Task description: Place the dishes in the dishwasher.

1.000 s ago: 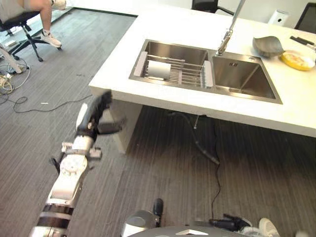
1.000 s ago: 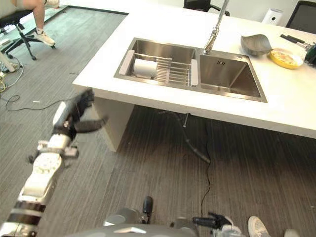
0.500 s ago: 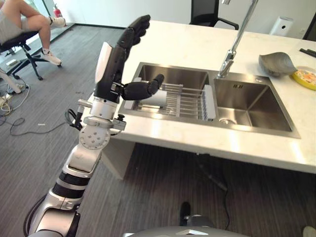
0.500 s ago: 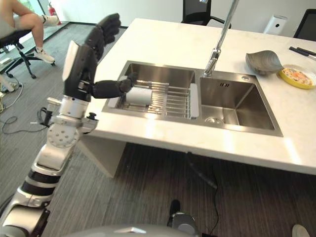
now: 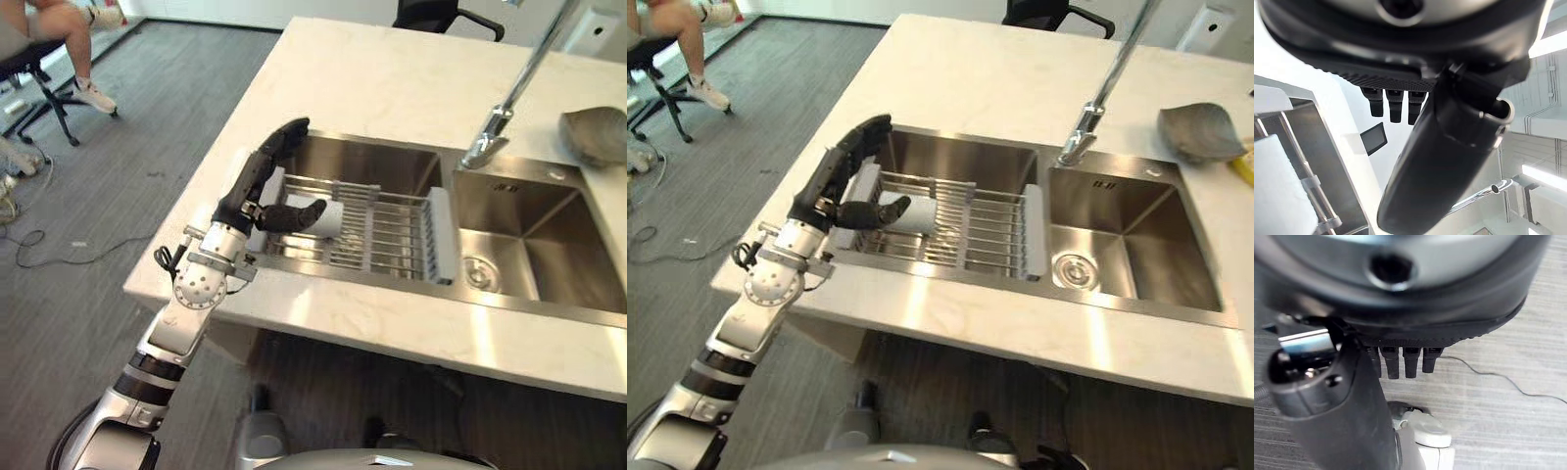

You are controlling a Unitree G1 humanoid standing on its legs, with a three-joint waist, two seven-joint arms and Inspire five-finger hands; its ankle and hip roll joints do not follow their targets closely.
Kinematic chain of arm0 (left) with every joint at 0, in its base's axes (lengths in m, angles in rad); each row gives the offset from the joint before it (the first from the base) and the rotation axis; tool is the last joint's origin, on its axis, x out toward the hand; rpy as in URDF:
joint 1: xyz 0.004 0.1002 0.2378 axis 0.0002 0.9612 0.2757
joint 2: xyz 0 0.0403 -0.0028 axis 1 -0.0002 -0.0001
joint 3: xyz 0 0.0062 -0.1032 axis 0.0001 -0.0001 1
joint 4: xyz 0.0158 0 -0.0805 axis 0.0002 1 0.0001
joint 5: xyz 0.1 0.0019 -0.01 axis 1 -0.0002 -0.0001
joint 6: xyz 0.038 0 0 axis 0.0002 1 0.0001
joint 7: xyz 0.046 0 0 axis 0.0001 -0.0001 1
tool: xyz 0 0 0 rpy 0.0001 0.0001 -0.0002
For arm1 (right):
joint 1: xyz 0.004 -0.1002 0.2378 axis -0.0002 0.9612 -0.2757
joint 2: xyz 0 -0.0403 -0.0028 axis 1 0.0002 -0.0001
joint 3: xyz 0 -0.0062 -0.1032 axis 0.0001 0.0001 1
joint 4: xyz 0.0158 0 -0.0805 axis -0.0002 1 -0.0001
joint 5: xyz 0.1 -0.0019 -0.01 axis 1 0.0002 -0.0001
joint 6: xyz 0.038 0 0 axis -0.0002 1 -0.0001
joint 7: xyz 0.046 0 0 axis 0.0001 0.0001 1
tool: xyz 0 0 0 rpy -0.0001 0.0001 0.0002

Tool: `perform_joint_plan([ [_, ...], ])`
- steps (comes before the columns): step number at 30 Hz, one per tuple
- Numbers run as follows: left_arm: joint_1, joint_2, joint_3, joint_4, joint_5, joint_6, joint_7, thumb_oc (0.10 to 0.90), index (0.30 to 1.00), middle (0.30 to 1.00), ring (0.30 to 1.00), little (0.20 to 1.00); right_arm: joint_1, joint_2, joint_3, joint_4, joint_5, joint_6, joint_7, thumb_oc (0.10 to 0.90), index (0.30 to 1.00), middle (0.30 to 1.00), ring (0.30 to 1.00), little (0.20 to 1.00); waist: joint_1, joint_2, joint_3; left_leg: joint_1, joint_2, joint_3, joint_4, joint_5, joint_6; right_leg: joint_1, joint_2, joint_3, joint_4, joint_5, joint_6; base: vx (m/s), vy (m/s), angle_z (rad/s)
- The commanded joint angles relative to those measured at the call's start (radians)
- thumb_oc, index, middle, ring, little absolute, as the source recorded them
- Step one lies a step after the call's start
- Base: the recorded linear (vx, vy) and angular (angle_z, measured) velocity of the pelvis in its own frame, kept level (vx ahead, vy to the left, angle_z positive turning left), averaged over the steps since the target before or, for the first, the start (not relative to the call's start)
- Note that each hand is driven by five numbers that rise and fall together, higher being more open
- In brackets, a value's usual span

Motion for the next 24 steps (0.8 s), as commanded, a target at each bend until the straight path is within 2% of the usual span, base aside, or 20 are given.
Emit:
perform_joint_plan([
  [1, -0.073, -0.015, 0.032, -0.064, -0.126, -0.084, -0.011, 0.8, 0.9, 0.9, 0.9, 0.9, 0.031, 0.024, 0.006, -0.003, 0.013, -0.007, 0.016, 0.8, 0.9, 0.9, 0.9, 0.9, -0.003, 0.025, -0.065, 0.06, -0.01, 0.036, -0.021, -0.087, 0.0, -0.07, 0.034, -0.007, 0.076, -0.118, -0.001, 0.03, 0.142, -0.3],
  [3, -0.067, -0.008, 0.029, -0.017, -0.164, -0.076, -0.028, 0.8, 0.9, 0.9, 0.9, 0.9, 0.043, 0.037, 0.01, -0.003, 0.001, 0.0, 0.03, 0.8, 0.9, 0.9, 0.9, 0.9, -0.011, 0.024, -0.073, 0.1, -0.035, 0.065, -0.058, -0.098, 0.012, -0.073, 0.011, 0.02, 0.056, -0.09, 0.017, 0.03, 0.22, -0.29],
  [5, -0.066, 0.024, 0.031, -0.006, -0.131, -0.074, -0.037, 0.8, 0.9, 0.9, 0.9, 0.9, 0.052, 0.041, 0.013, -0.002, -0.014, 0.002, 0.039, 0.8, 0.9, 0.9, 0.9, 0.9, -0.015, 0.026, -0.082, 0.111, -0.05, 0.078, -0.069, -0.112, 0.021, -0.081, -0.002, 0.027, 0.045, -0.075, 0.029, 0.02, 0.199, -0.35],
  [7, -0.08, 0.085, 0.013, 0.001, -0.053, -0.076, -0.047, 0.8, 0.9, 0.9, 0.9, 0.9, 0.064, 0.047, 0.016, -0.006, -0.029, 0.0, 0.052, 0.8, 0.9, 0.9, 0.9, 0.9, -0.021, 0.025, -0.089, 0.114, -0.061, 0.094, -0.069, -0.127, 0.026, -0.083, -0.016, 0.03, 0.033, -0.061, 0.042, 0.01, 0.124, -0.36],
  [12, -0.137, 0.223, -0.027, 0.006, 0.039, -0.086, -0.066, 0.8, 0.9, 0.9, 0.9, 0.9, 0.098, 0.048, 0.021, -0.024, -0.047, -0.006, 0.071, 0.8, 0.9, 0.9, 0.9, 0.9, -0.038, 0.024, -0.094, 0.12, -0.073, 0.111, -0.069, -0.138, 0.034, -0.089, -0.028, 0.04, 0.035, -0.054, 0.056, 0.03, 0.062, -0.18],
  [13, -0.162, 0.282, -0.061, -0.004, 0.075, -0.086, -0.091, 0.8, 0.9, 0.9, 0.9, 0.9, 0.114, 0.039, 0.015, -0.021, -0.053, -0.009, 0.076, 0.8, 0.9, 0.9, 0.9, 0.9, -0.044, 0.026, -0.093, 0.123, -0.075, 0.117, -0.069, -0.141, 0.035, -0.091, -0.029, 0.042, 0.033, -0.051, 0.058, 0.03, 0.026, -0.12],
  [18, -0.152, 0.32, -0.073, 0.016, 0.152, -0.072, -0.099, 0.8, 0.9, 0.9, 0.9, 0.9, 0.156, 0.032, -0.022, 0.007, -0.032, -0.008, 0.086, 0.8, 0.9, 0.9, 0.9, 0.9, -0.055, 0.03, -0.091, 0.138, -0.072, 0.121, -0.069, -0.148, 0.035, -0.088, -0.025, 0.049, 0.02, -0.049, 0.062, 0.03, -0.002, -0.08],
  [24, -0.153, 0.3, -0.078, 0.101, 0.231, -0.052, -0.078, 0.8, 0.9, 0.9, 0.9, 0.9, 0.183, 0.03, -0.045, 0.022, -0.008, -0.007, 0.094, 0.8, 0.9, 0.9, 0.9, 0.9, -0.074, 0.037, -0.086, 0.15, -0.066, 0.125, -0.069, -0.149, 0.033, -0.084, -0.017, 0.061, 0.016, -0.058, 0.059, 0.02, -0.021, -0.07],
])
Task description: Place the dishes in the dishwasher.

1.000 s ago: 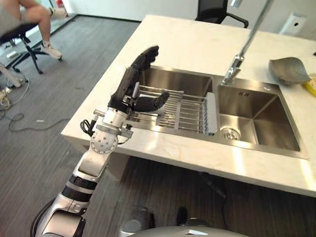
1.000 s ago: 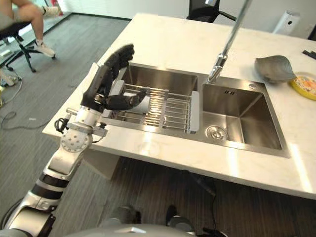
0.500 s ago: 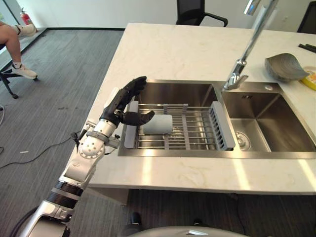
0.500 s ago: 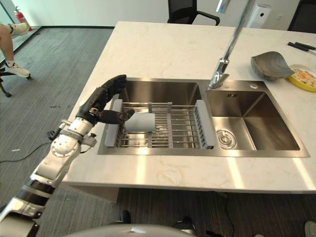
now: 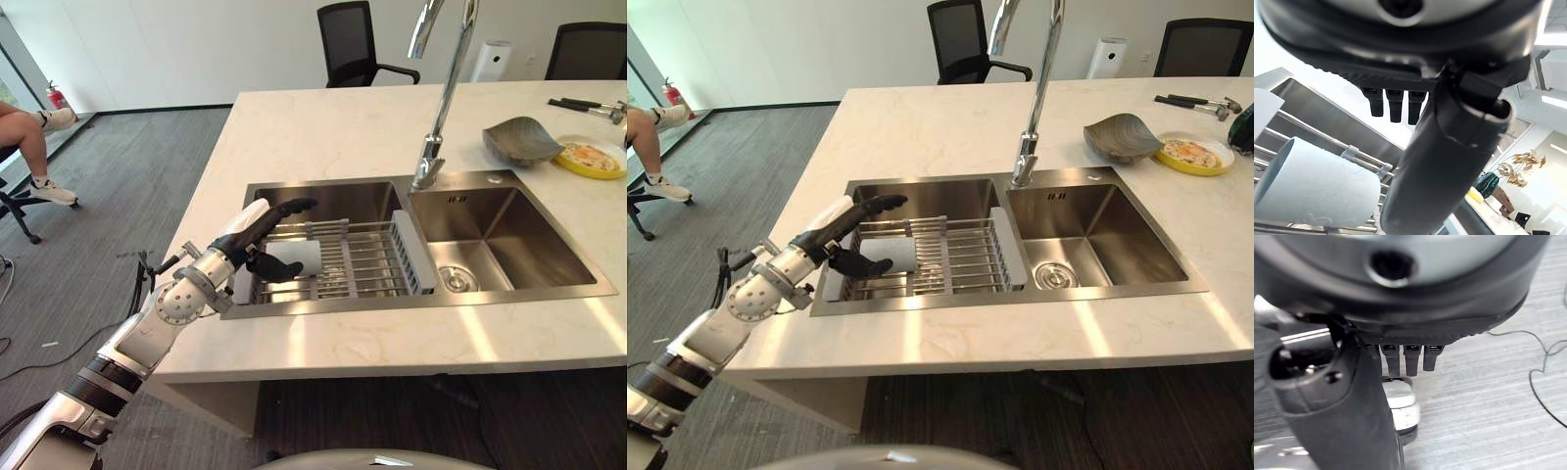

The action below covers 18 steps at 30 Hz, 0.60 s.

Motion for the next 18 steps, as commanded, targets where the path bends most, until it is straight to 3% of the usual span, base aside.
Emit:
perform_joint_plan([
  [1, -0.169, 0.013, 0.072, 0.059, 0.063, -0.037, 0.062, 0.8, 0.9, 0.9, 0.9, 0.9, 0.006, 0.005, -0.011, 0.006, -0.006, 0.001, 0.014, 0.8, 0.9, 0.9, 0.9, 0.9, -0.018, 0.024, 0.065, 0.067, -0.037, -0.019, 0.012, -0.128, 0.03, -0.037, 0.023, 0.002, 0.024, -0.062, 0.011, 0.01, -0.033, -0.06],
  [3, -0.173, 0.011, 0.07, 0.076, 0.074, -0.034, 0.063, 0.8, 0.9, 0.9, 0.9, 0.9, 0.008, 0.004, -0.013, 0.006, -0.007, 0.002, 0.014, 0.8, 0.9, 0.9, 0.9, 0.9, -0.021, 0.026, 0.067, 0.068, -0.035, -0.019, 0.012, -0.128, 0.029, -0.037, 0.024, 0.002, 0.024, -0.062, 0.01, 0.0, -0.024, -0.03],
  [5, -0.138, -0.033, 0.079, 0.09, 0.144, -0.031, 0.083, 0.8, 0.9, 0.9, 0.9, 0.9, -0.022, 0.019, -0.014, -0.015, 0.001, -0.042, -0.024, 0.8, 0.9, 0.9, 0.9, 0.9, -0.015, 0.027, 0.062, 0.068, -0.032, -0.026, 0.012, -0.128, 0.03, -0.031, 0.026, -0.002, 0.02, -0.067, 0.006, 0.02, -0.03, -0.03],
  [8, -0.177, -0.069, 0.038, 0.161, 0.157, 0.005, 0.108, 0.8, 0.9, 0.9, 0.9, 0.9, -0.053, 0.077, 0.02, -0.058, 0.032, -0.005, -0.038, 0.8, 0.9, 0.9, 0.9, 0.9, -0.018, 0.036, 0.055, 0.069, -0.031, -0.023, 0.012, -0.13, 0.031, -0.028, 0.028, -0.003, 0.019, -0.07, 0.007, 0.0, 0.0, 0.0],
  [12, -0.179, -0.069, 0.038, 0.162, 0.157, 0.005, 0.108, 0.8, 0.9, 0.9, 0.9, 0.9, -0.053, 0.077, 0.02, -0.058, 0.032, -0.005, -0.038, 0.8, 0.9, 0.9, 0.9, 0.9, -0.017, 0.036, 0.055, 0.07, -0.031, -0.023, 0.012, -0.13, 0.031, -0.028, 0.028, -0.003, 0.019, -0.07, 0.007, 0.0, -0.01, -0.01],
  [18, -0.26, -0.105, -0.016, 0.321, 0.286, 0.049, 0.161, 0.8, 0.9, 0.9, 0.9, 0.9, -0.043, 0.046, 0.02, -0.069, 0.028, -0.008, -0.056, 0.8, 0.9, 0.9, 0.9, 0.9, -0.03, 0.039, 0.058, 0.068, -0.025, -0.016, 0.012, -0.131, 0.029, -0.03, 0.033, -0.001, 0.016, -0.077, 0.004, -0.01, -0.016, 0.0],
])
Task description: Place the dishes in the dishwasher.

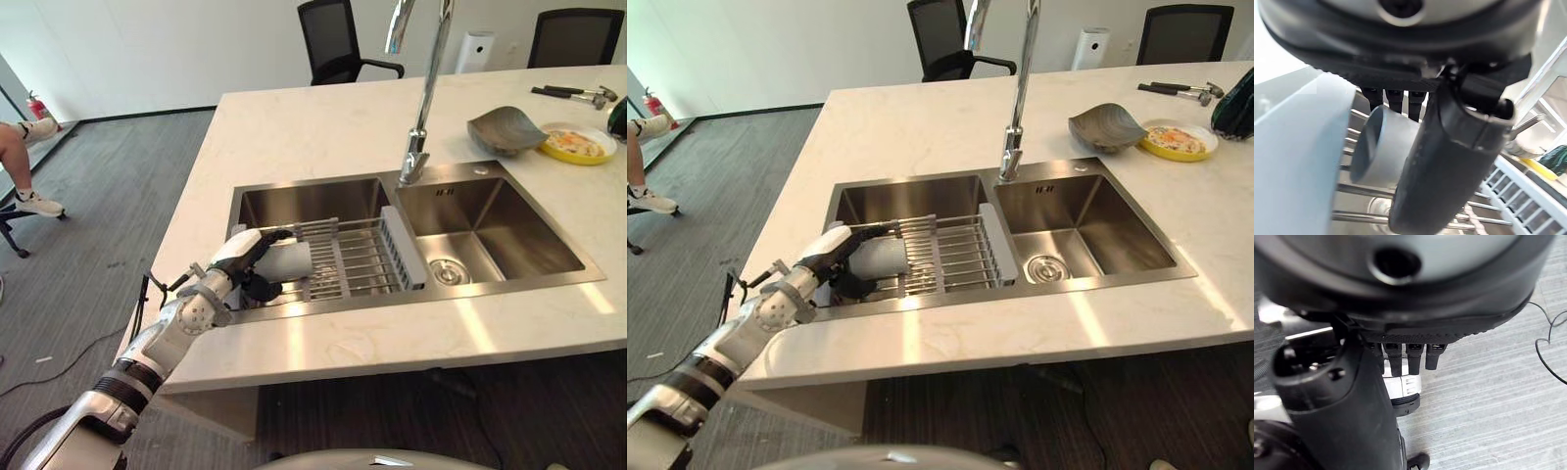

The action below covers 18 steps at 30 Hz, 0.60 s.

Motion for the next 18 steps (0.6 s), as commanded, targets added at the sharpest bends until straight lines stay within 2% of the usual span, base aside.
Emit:
perform_joint_plan([
  [1, -0.238, 0.0, 0.031, 0.043, 0.061, -0.02, 0.102, 0.8, 0.9, 0.9, 0.9, 0.9, -0.036, -0.017, 0.012, -0.011, 0.025, -0.002, -0.007, 0.8, 0.9, 0.9, 0.9, 0.9, 0.013, 0.017, 0.055, 0.064, -0.026, -0.026, 0.012, -0.135, 0.024, -0.026, 0.031, -0.012, 0.016, -0.082, 0.01, 0.0, 0.0, 0.0],
  [7, -0.291, -0.035, -0.016, 0.131, 0.13, 0.004, 0.122, 0.8, 0.9, 0.9, 0.9, 0.9, -0.047, -0.031, 0.015, -0.009, 0.03, -0.002, -0.012, 0.8, 0.9, 0.9, 0.9, 0.9, 0.01, 0.015, 0.059, 0.062, -0.025, -0.027, 0.012, -0.135, 0.023, -0.027, 0.033, -0.014, 0.016, -0.083, 0.009, 0.0, 0.0, 0.0],
  [13, -0.415, -0.109, -0.142, 0.347, 0.198, 0.059, 0.091, 0.8, 0.9, 0.9, 0.9, 0.9, -0.075, -0.054, 0.027, 0.002, 0.04, 0.008, -0.017, 0.8, 0.9, 0.9, 0.9, 0.9, 0.002, 0.016, 0.065, 0.054, -0.027, -0.027, 0.012, -0.134, 0.025, -0.034, 0.033, -0.013, 0.016, -0.08, 0.008, 0.0, 0.0, 0.0],
  [14, -0.435, -0.124, -0.167, 0.389, 0.208, 0.064, 0.086, 0.42, 0.331, 0.331, 0.331, 0.331, -0.08, -0.056, 0.028, 0.006, 0.04, 0.01, -0.016, 0.8, 0.9, 0.9, 0.9, 0.9, 0.001, 0.016, 0.066, 0.053, -0.028, -0.027, 0.012, -0.134, 0.026, -0.036, 0.033, -0.012, 0.016, -0.08, 0.008, 0.0, 0.0, 0.0],
  [15, -0.453, -0.13, -0.184, 0.417, 0.219, 0.068, 0.083, 0.4, 0.3, 0.3, 0.3, 0.3, -0.083, -0.06, 0.032, 0.009, 0.043, 0.011, -0.015, 0.8, 0.9, 0.9, 0.9, 0.9, -0.001, 0.017, 0.066, 0.052, -0.028, -0.026, 0.012, -0.134, 0.026, -0.037, 0.034, -0.011, 0.016, -0.08, 0.008, 0.0, 0.0, 0.0],
  [18, -0.505, -0.145, -0.236, 0.467, 0.251, 0.066, 0.085, 0.4, 0.3, 0.3, 0.3, 0.3, -0.092, -0.068, 0.038, 0.016, 0.049, 0.012, -0.014, 0.8, 0.9, 0.9, 0.9, 0.9, -0.001, 0.018, 0.071, 0.048, -0.029, -0.026, 0.012, -0.134, 0.027, -0.04, 0.034, -0.01, 0.016, -0.079, 0.009, 0.0, 0.0, 0.0],
])
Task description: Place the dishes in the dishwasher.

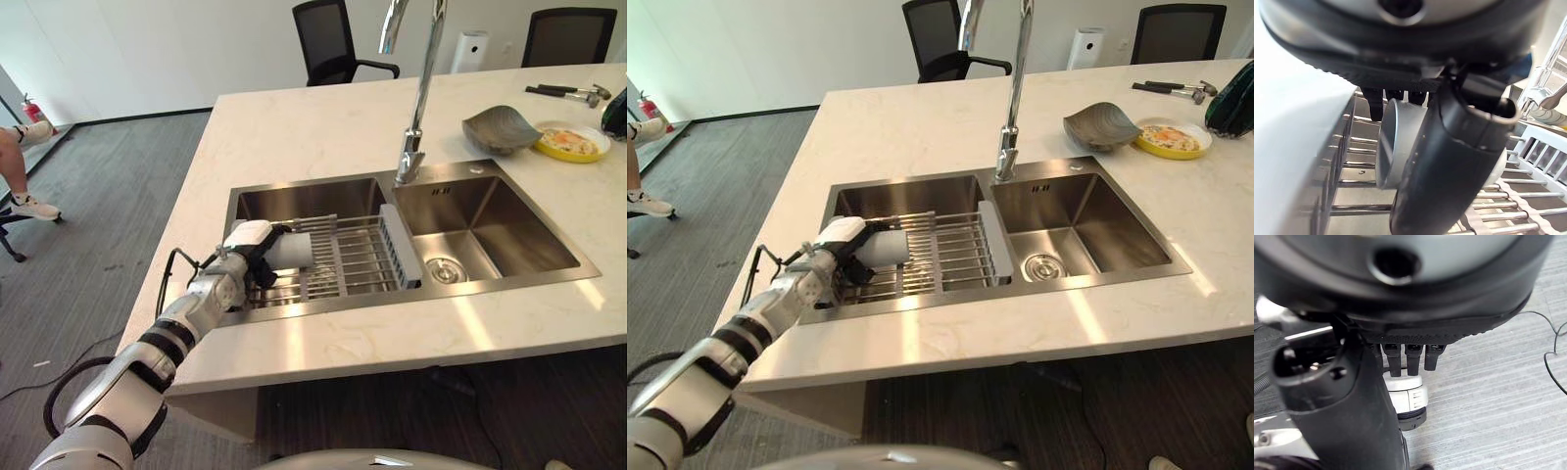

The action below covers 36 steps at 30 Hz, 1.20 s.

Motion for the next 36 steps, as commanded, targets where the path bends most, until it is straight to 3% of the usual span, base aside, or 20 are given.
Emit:
perform_joint_plan([
  [1, -0.199, -0.019, -0.036, 0.116, 0.074, 0.005, 0.01, 0.4, 0.3, 0.3, 0.3, 0.3, -0.074, -0.036, 0.037, 0.014, 0.049, 0.002, -0.006, 0.8, 0.9, 0.9, 0.9, 0.9, -0.001, 0.018, 0.074, 0.052, -0.029, -0.027, 0.012, -0.134, 0.027, -0.035, 0.034, -0.012, 0.016, -0.079, 0.01, -0.01, -0.016, -0.04],
  [9, -0.228, 0.031, -0.098, 0.03, 0.133, -0.035, 0.025, 0.4, 0.3, 0.3, 0.3, 0.3, -0.087, -0.049, 0.041, 0.027, 0.062, -0.007, -0.009, 0.8, 0.9, 0.9, 0.9, 0.9, 0.008, 0.018, 0.079, 0.053, -0.023, -0.038, 0.012, -0.133, 0.022, -0.029, 0.038, -0.021, 0.017, -0.085, 0.008, 0.0, -0.02, -0.01],
  [14, -0.153, 0.14, -0.014, -0.189, 0.095, -0.098, 0.093, 0.4, 0.3, 0.3, 0.3, 0.3, -0.083, -0.048, 0.048, 0.015, 0.059, -0.017, -0.002, 0.8, 0.9, 0.9, 0.9, 0.9, 0.028, 0.019, 0.078, 0.064, -0.007, -0.051, 0.012, -0.123, 0.009, -0.013, 0.05, -0.029, 0.02, -0.102, -0.001, 0.01, -0.078, 0.03],
  [17, -0.033, 0.179, 0.11, -0.357, -0.008, -0.141, 0.132, 0.4, 0.3, 0.3, 0.3, 0.3, -0.085, -0.043, 0.049, 0.014, 0.047, -0.025, -0.006, 0.8, 0.9, 0.9, 0.9, 0.9, 0.052, 0.018, 0.086, 0.049, 0.018, -0.071, 0.053, -0.112, -0.007, -0.003, 0.064, -0.033, 0.023, -0.118, -0.017, 0.0, -0.116, 0.02],
  [20, 0.169, 0.121, 0.365, -0.517, -0.346, -0.175, 0.103, 0.4, 0.3, 0.3, 0.3, 0.3, -0.079, -0.04, 0.052, 0.021, -0.004, -0.023, -0.018, 0.8, 0.9, 0.9, 0.9, 0.9, 0.088, 0.018, 0.092, 0.018, 0.043, -0.107, 0.117, -0.087, -0.027, 0.022, 0.089, -0.055, 0.017, -0.135, -0.045, 0.01, -0.181, 0.1],
  [21, 0.205, 0.091, 0.422, -0.575, -0.458, -0.195, 0.091, 0.4, 0.3, 0.3, 0.3, 0.3, -0.078, -0.039, 0.059, 0.023, -0.027, -0.023, -0.016, 0.8, 0.9, 0.9, 0.9, 0.9, 0.101, 0.021, 0.1, -0.003, 0.051, -0.131, 0.149, -0.054, -0.037, 0.03, 0.098, -0.071, 0.016, -0.141, -0.054, 0.04, -0.117, 0.17],
  [22, 0.206, 0.091, 0.423, -0.576, -0.458, -0.194, 0.09, 0.4, 0.3, 0.3, 0.3, 0.3, -0.078, -0.04, 0.059, 0.023, -0.027, -0.023, -0.016, 0.8, 0.9, 0.9, 0.9, 0.9, 0.1, 0.021, 0.098, -0.005, 0.051, -0.132, 0.149, -0.054, -0.037, 0.029, 0.098, -0.072, 0.016, -0.141, -0.054, -0.04, -0.133, 0.33],
  [24, 0.249, 0.019, 0.535, -0.733, -0.724, -0.26, 0.059, 0.4, 0.3, 0.3, 0.3, 0.3, -0.083, -0.055, 0.103, 0.009, -0.135, -0.013, -0.016, 0.8, 0.9, 0.9, 0.9, 0.9, 0.154, 0.02, 0.136, -0.113, 0.058, -0.196, 0.169, 0.085, -0.081, 0.034, 0.102, -0.15, 0.016, -0.161, -0.07, -0.14, -0.195, 0.6],
  [27, 0.27, -0.054, 0.599, -0.81, -0.862, -0.288, 0.035, 0.4, 0.3, 0.3, 0.3, 0.3, -0.091, -0.078, 0.113, -0.006, -0.163, -0.016, -0.017, 0.8, 0.9, 0.9, 0.9, 0.9, 0.192, 0.031, 0.127, -0.193, 0.052, -0.161, 0.056, 0.157, -0.097, 0.011, 0.083, -0.271, 0.016, -0.172, -0.068, -0.12, -0.146, 1.92],
  [28, 0.27, -0.054, 0.599, -0.81, -0.862, -0.288, 0.035, 0.4, 0.3, 0.3, 0.3, 0.3, -0.091, -0.078, 0.113, -0.006, -0.163, -0.016, -0.017, 0.8, 0.9, 0.9, 0.9, 0.9, 0.192, 0.031, 0.125, -0.195, 0.052, -0.162, 0.056, 0.157, -0.097, 0.01, 0.083, -0.272, 0.016, -0.171, -0.068, -0.15, -0.121, 1.45],
  [29, 0.27, -0.086, 0.622, -0.824, -0.916, -0.294, 0.028, 0.4, 0.3, 0.3, 0.3, 0.3, -0.105, -0.087, 0.107, -0.011, -0.164, -0.012, -0.016, 0.8, 0.9, 0.9, 0.9, 0.9, 0.2, 0.039, 0.128, -0.216, 0.063, -0.07, 0.036, 0.167, -0.106, 0.014, 0.06, -0.348, 0.016, -0.174, -0.066, -0.17, -0.099, 1.65],
  [31, 0.304, -0.087, 0.647, -0.836, -0.933, -0.292, 0.013, 0.4, 0.3, 0.3, 0.3, 0.3, -0.113, -0.095, 0.095, -0.005, -0.161, -0.007, -0.017, 0.8, 0.9, 0.9, 0.9, 0.9, 0.202, 0.046, 0.129, -0.199, 0.08, -0.014, 0.088, 0.145, -0.1, 0.011, 0.049, -0.399, 0.016, -0.167, -0.075, -0.23, -0.071, 1.76],
  [36, 0.436, -0.08, 0.715, -0.867, -0.942, -0.293, -0.029, 0.4, 0.3, 0.3, 0.3, 0.3, -0.13, -0.089, 0.079, 0.004, -0.139, -0.005, -0.011, 0.8, 0.9, 0.9, 0.9, 0.9, 0.196, 0.048, 0.116, -0.065, 0.124, -0.013, 0.179, 0.048, -0.108, -0.008, 0.025, -0.437, 0.016, -0.163, -0.086, -0.19, 0.046, 0.72],
])
